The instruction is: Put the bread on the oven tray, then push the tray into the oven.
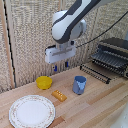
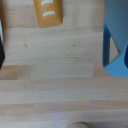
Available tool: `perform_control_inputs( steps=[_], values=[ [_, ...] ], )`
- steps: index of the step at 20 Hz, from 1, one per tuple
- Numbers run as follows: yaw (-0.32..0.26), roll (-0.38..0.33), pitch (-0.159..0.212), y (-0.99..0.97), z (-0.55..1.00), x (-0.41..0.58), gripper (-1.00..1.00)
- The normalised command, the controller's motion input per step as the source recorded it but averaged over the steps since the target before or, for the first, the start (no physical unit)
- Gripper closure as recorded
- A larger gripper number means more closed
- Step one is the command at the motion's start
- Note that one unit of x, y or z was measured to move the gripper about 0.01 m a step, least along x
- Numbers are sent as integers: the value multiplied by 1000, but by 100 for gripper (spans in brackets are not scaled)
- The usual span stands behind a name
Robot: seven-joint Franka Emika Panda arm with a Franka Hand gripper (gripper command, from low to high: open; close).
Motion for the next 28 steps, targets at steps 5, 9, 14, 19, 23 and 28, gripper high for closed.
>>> perform_control_inputs(
  steps=[5,9,14,19,23,28],
  values=[
    [59,-37,-1,268,-377,-34,-100],
    [45,-47,-1,199,-371,-191,-100],
    [39,-67,-56,149,-430,-290,-100],
    [41,-81,-131,114,-441,-221,-100],
    [77,-86,-134,105,-321,-38,-100],
    [107,-68,-72,51,-207,31,-100]
  ],
)
